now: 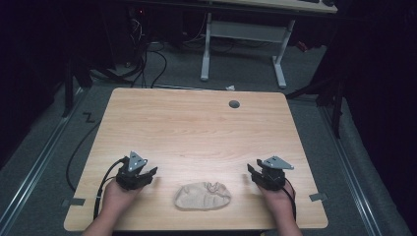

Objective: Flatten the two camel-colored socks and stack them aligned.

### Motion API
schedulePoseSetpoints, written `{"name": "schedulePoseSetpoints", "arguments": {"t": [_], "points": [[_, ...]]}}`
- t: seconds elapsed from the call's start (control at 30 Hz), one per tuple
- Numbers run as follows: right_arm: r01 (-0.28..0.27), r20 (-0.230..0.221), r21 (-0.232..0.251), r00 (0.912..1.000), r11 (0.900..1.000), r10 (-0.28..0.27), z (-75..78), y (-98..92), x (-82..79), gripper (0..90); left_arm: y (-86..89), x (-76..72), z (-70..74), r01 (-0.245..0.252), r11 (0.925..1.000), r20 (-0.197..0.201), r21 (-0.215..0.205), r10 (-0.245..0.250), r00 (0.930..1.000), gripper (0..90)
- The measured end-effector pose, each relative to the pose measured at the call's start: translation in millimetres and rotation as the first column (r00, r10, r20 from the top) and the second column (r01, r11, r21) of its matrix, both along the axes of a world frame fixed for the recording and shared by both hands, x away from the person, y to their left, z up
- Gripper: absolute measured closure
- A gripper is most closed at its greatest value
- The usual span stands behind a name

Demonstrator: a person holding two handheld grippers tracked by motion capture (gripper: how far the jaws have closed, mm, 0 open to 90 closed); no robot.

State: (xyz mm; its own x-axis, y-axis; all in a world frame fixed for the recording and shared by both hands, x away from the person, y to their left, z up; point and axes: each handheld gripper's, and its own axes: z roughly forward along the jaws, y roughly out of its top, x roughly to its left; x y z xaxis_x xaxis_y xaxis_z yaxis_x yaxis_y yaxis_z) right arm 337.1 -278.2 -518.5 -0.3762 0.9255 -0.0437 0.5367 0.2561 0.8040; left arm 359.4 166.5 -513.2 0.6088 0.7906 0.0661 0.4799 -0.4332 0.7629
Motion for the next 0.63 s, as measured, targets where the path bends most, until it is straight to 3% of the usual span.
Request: {"name": "schedulePoseSetpoints", "arguments": {"t": [0.1, 0.33, 0.5, 0.63], "points": [[0.003, -0.005, -0.014, 1.0, 1.0, -0.003, -0.7, -2.4, -2.4, 54.4, 0.3, -1.4, -0.9, -0.003, 1.0, -0.009, 0.007, 0.003, 1.0, 49.6], [0.018, -0.013, -0.016, 0.9997, 1.0, -0.018, -2.2, -6.6, -4.0, 55.1, 7.8, -3.7, -0.5, -0.027, 0.9987, -0.018, -0.042, 0.026, 0.9995, 49.4], [0.035, -0.01, -0.016, 0.9993, 0.999, -0.035, -0.8, -8.7, -1.4, 55.3, 3.4, -4.3, 0.0, 0.005, 0.9998, 0.001, -0.02, -0.005, 1.0, 49.3], [0.038, -0.003, -0.022, 0.9993, 0.999, -0.038, 0.0, -8.5, -1.3, 55.2, 3.1, -5.4, 0.3, 0.015, 0.9997, -0.006, -0.02, -0.015, 0.9999, 49.3]]}}
